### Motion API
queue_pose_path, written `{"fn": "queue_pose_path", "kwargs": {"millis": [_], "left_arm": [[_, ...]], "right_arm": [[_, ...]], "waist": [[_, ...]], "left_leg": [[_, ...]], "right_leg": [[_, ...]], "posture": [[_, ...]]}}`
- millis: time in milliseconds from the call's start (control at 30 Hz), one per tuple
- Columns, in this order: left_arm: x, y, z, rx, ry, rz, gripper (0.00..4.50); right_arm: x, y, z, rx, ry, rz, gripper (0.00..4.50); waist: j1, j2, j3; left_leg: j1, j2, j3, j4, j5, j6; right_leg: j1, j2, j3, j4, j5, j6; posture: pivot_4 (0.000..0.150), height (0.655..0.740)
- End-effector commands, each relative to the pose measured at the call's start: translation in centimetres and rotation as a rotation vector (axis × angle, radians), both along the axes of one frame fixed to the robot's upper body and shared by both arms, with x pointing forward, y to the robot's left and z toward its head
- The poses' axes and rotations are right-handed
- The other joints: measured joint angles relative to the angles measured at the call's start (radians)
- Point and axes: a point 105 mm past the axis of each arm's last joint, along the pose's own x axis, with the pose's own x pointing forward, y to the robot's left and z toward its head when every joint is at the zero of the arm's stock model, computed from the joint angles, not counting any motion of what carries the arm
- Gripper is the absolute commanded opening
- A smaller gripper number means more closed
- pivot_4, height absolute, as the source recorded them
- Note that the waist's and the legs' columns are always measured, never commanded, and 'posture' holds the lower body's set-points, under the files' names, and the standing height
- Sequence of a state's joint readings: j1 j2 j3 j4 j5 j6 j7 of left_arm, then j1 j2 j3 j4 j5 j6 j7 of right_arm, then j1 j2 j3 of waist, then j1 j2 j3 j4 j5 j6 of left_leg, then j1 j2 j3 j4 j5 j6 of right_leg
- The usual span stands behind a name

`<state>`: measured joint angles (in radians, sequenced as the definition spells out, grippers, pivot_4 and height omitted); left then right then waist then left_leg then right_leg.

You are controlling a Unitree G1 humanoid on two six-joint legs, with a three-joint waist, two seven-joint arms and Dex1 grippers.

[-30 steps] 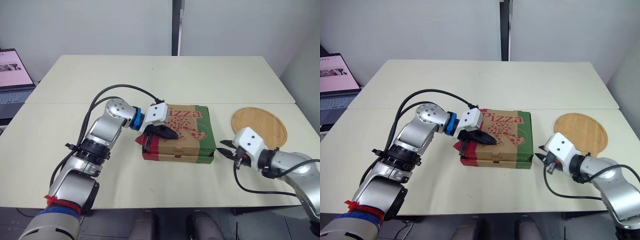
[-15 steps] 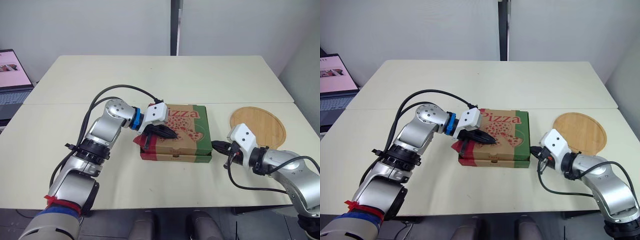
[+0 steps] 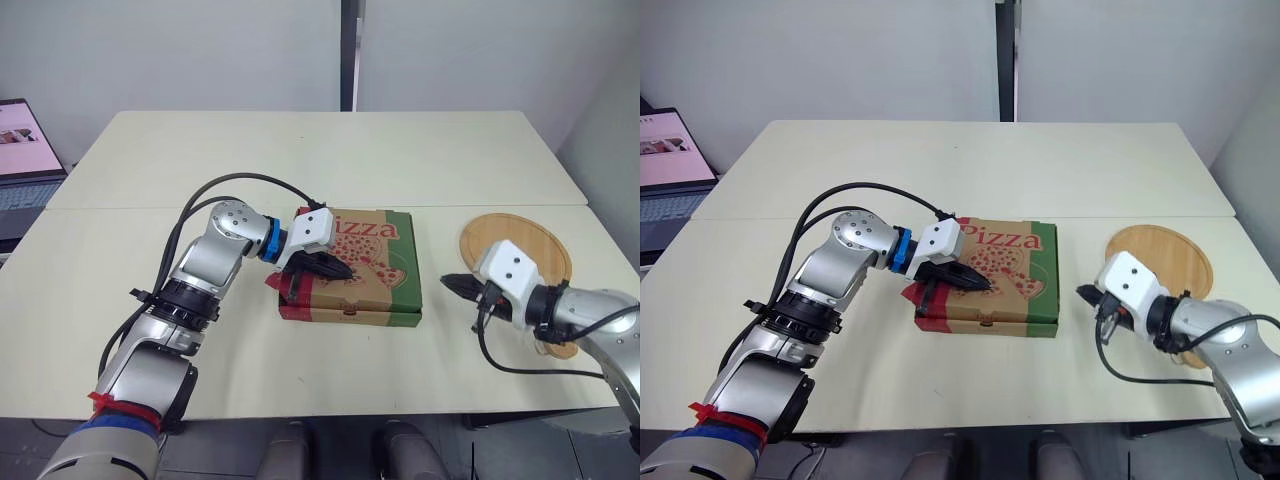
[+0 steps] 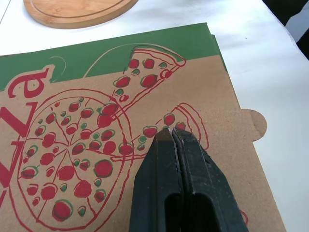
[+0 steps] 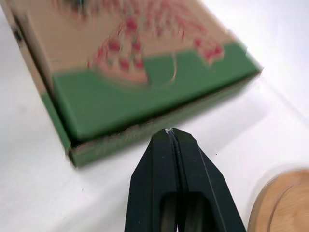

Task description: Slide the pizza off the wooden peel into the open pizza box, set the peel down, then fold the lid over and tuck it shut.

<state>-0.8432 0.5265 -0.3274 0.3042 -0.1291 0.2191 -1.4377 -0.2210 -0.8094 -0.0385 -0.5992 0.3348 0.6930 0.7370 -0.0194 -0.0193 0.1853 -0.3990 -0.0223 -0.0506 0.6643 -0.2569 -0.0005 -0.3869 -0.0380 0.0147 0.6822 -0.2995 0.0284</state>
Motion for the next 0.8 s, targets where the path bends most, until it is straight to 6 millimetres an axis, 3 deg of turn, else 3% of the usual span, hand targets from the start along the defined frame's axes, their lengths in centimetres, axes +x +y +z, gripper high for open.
{"fn": "queue_pose_path", "kwargs": {"millis": [33,233,400,500,600,800], "left_arm": [[-0.1,0.2,0.5,-0.012,-0.019,0.008,0.00],[-0.4,2.2,4.2,-0.118,-0.040,0.077,0.00],[0.1,7.2,5.7,-0.080,-0.075,0.239,0.00],[0.3,11.0,5.1,0.023,-0.097,0.332,0.00],[0.0,12.7,3.9,0.104,-0.104,0.355,0.00],[-0.6,11.5,2.3,0.080,-0.073,0.335,0.00]], "right_arm": [[-0.3,3.3,0.4,0.030,-0.023,0.106,0.03],[0.8,7.9,-2.2,0.001,-0.005,0.234,0.03],[1.2,10.0,-1.7,0.003,-0.038,0.309,0.03],[1.1,11.2,-1.4,0.002,-0.050,0.359,0.03],[1.1,11.5,-1.3,-0.003,-0.056,0.383,0.03],[1.2,11.8,-0.9,-0.005,-0.064,0.402,0.03]], "waist": [[-0.004,0.000,0.000],[-0.010,0.000,0.000],[-0.014,0.000,0.000],[-0.013,0.000,0.000],[-0.011,0.000,0.000],[0.004,0.000,0.000]], "left_leg": [[0.000,0.000,0.000,0.000,0.000,0.000],[-0.001,0.000,0.000,0.000,0.000,0.000],[0.000,0.000,0.000,0.000,0.000,0.000],[0.000,0.000,0.000,-0.001,0.000,0.000],[-0.001,0.000,0.000,-0.001,0.000,0.000],[-0.001,-0.001,0.000,0.000,0.000,0.000]], "right_leg": [[0.000,0.000,0.000,0.000,0.000,0.000],[-0.002,0.000,0.000,0.000,0.000,0.000],[-0.002,0.000,0.000,0.000,0.000,0.000],[-0.002,0.000,0.000,0.000,0.000,0.000],[-0.002,0.000,0.000,0.000,0.000,0.000],[-0.002,-0.002,-0.001,0.000,0.000,0.000]], "posture": [[0.150,0.7400],[0.150,0.7400],[0.150,0.7400],[0.150,0.7400],[0.150,0.7400],[0.150,0.7400]]}}
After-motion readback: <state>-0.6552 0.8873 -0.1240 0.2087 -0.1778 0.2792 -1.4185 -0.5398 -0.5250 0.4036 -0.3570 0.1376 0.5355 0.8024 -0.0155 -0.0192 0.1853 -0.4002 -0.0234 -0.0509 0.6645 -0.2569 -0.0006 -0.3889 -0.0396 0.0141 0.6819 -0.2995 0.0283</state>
